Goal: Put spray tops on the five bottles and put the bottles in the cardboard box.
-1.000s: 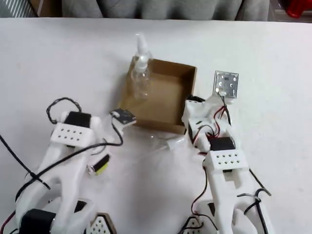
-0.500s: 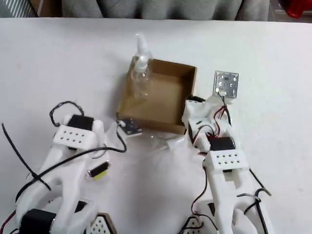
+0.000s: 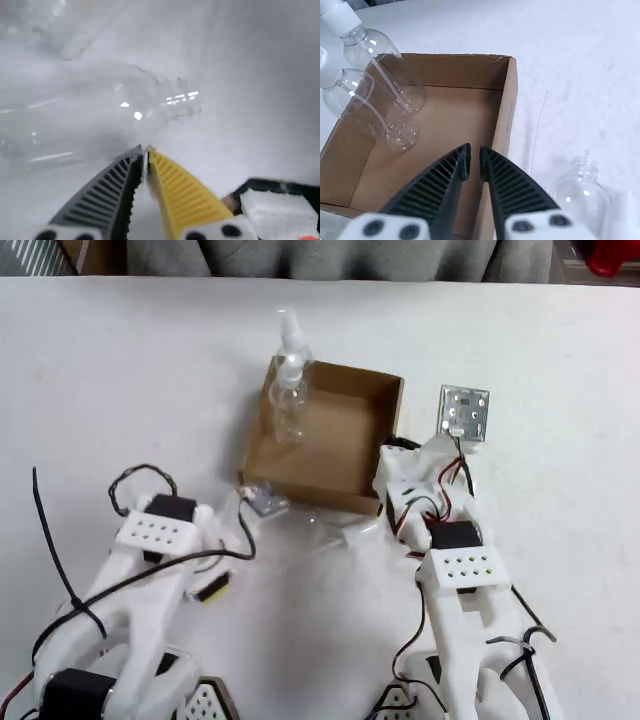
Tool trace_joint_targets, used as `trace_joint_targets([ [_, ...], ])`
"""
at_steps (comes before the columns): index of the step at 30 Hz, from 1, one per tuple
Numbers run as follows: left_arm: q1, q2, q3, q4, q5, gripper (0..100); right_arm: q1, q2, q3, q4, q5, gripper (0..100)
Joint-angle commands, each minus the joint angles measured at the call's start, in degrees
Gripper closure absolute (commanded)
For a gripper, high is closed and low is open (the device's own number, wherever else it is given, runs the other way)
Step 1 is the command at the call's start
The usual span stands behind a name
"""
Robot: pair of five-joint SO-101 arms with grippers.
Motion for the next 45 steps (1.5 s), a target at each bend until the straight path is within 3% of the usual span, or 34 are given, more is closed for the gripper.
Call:
trace_joint_targets([
  [1,2.8,0.1,-0.2,-7.6,4.4,98,-0.5,-0.1,-3.1,-1.1,0.6,98.1],
  [8,9.7,-0.3,-0.2,-9.2,3.9,98,-0.3,-0.1,-3.1,-1.1,0.7,98.1],
  [12,10.3,-0.3,-0.5,-9.2,2.2,98,-0.3,-0.1,-3.1,-1.1,0.7,98.1],
  [20,9.5,-0.4,-0.7,-8.8,-27.1,98,-0.5,-0.1,-3.1,-1.1,0.7,98.1],
  [26,6.4,-0.4,-3.8,-8.5,-27.3,98,-0.5,-0.1,-3.1,-0.9,0.7,98.1],
  [31,4.0,-0.4,-10.7,0.4,-28.4,93,-0.4,-0.1,-3.1,-1.0,0.7,98.1],
  [34,3.7,-0.4,-13.2,3.7,-33.6,90,-0.5,-0.1,-3.1,-1.0,0.7,98.1],
  [39,2.2,-0.4,-13.8,2.1,-38.3,89,-0.4,-0.1,-3.1,-1.1,0.7,98.1],
  [45,0.0,-0.4,-13.7,-1.6,-39.2,75,-0.4,-0.1,-3.1,-1.1,0.7,98.1],
])
